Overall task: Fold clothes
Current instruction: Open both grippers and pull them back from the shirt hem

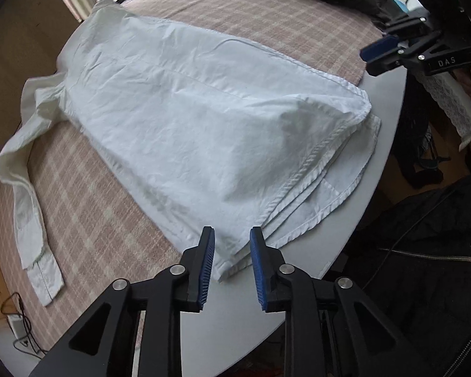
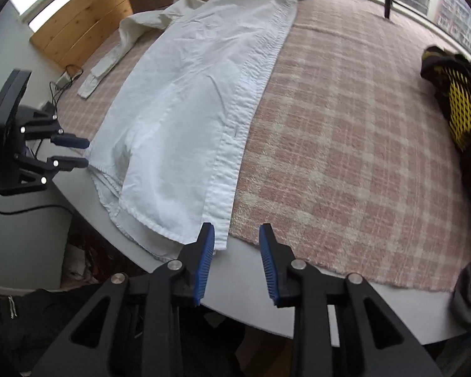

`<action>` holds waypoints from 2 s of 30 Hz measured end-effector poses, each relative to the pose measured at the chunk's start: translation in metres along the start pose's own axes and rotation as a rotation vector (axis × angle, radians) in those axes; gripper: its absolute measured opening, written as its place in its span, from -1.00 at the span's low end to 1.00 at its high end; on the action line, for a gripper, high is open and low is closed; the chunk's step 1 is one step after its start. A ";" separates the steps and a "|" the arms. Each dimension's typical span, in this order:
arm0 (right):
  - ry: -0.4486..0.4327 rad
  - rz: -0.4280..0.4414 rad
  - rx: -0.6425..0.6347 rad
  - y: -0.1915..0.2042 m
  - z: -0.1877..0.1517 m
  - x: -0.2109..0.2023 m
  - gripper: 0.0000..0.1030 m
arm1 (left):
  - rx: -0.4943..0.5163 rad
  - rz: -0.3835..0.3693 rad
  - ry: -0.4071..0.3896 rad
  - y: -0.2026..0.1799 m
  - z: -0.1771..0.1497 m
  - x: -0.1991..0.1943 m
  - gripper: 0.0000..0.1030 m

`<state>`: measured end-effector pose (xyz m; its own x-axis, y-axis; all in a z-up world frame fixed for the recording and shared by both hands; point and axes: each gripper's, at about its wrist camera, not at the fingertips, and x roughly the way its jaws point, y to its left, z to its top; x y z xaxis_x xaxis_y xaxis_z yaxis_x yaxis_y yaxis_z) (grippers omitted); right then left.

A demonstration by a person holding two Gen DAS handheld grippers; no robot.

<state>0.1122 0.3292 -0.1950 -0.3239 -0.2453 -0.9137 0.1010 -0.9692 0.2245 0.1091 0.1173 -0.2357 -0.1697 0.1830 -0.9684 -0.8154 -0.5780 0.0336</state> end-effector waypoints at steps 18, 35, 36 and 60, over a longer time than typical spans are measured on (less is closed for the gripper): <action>-0.030 0.027 0.115 0.003 -0.006 0.008 -0.06 | -0.452 -0.107 -0.082 0.028 -0.007 0.007 -0.41; -0.033 -0.012 0.135 -0.010 -0.007 0.009 -0.02 | -0.466 -0.102 -0.068 0.041 -0.014 0.004 -0.95; -0.034 -0.006 0.139 -0.011 -0.006 0.009 -0.02 | -0.480 -0.106 -0.050 0.044 -0.018 0.008 -0.95; -0.104 0.045 0.342 -0.068 -0.033 -0.031 -0.02 | 0.020 -0.112 -0.147 -0.095 0.109 -0.019 -0.23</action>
<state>0.1468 0.4038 -0.1936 -0.4221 -0.2716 -0.8649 -0.1972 -0.9037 0.3800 0.1295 0.2561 -0.1938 -0.1548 0.3604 -0.9199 -0.8443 -0.5317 -0.0662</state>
